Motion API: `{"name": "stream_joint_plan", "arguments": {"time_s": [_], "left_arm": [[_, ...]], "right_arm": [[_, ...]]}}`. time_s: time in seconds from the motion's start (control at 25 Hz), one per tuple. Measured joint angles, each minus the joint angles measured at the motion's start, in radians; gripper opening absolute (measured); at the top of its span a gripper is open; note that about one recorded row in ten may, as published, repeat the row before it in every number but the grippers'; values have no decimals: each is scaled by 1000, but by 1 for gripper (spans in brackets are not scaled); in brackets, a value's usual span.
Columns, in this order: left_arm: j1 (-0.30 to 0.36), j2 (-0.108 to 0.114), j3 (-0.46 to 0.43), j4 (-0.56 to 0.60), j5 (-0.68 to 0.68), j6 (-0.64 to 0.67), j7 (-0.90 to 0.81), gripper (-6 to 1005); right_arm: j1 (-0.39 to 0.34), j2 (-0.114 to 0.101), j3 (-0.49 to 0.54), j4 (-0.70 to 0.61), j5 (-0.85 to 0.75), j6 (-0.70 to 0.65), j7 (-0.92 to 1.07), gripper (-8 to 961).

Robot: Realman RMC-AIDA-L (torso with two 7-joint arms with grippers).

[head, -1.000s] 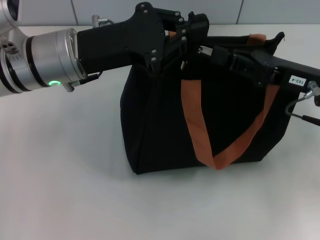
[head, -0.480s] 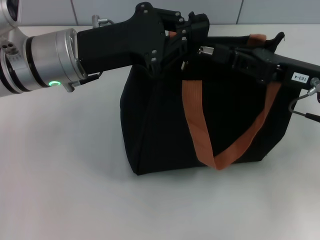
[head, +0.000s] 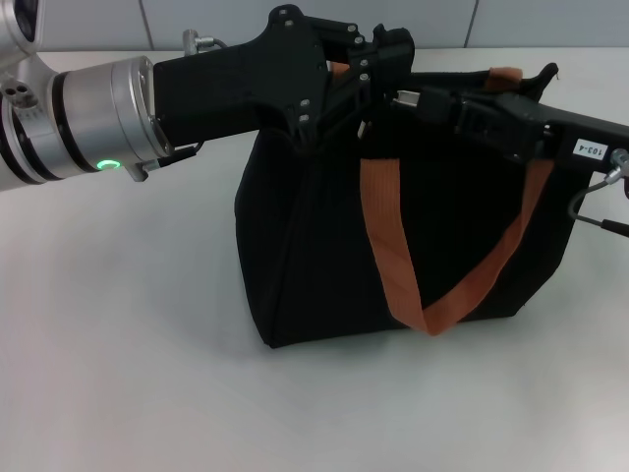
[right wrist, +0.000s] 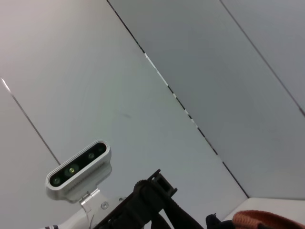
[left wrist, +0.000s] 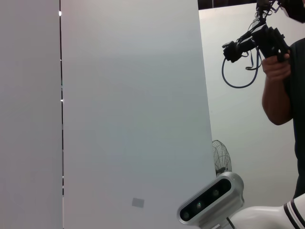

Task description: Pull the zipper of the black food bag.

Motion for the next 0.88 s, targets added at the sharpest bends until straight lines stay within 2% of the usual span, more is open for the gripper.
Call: {"name": "stream_joint_plan", "arguments": {"time_s": [0.32,0.64,0.76,0.88], "left_arm": [[1,0,0,0,0,-2,0,86],[7,0,0,0,0,0,1,88],[11,0,0,0,0,2,1,89],[15,0,0,0,0,8,1,89]], "right_arm": [[2,0,-24,-18,-2,2,24,0],[-6,-3,-50,-92,-2,-1,96,0],[-7,-12,-84,-131,-2,-2,151,0],[-1,-31,-128,-167,-2,-10,221,0]]}}
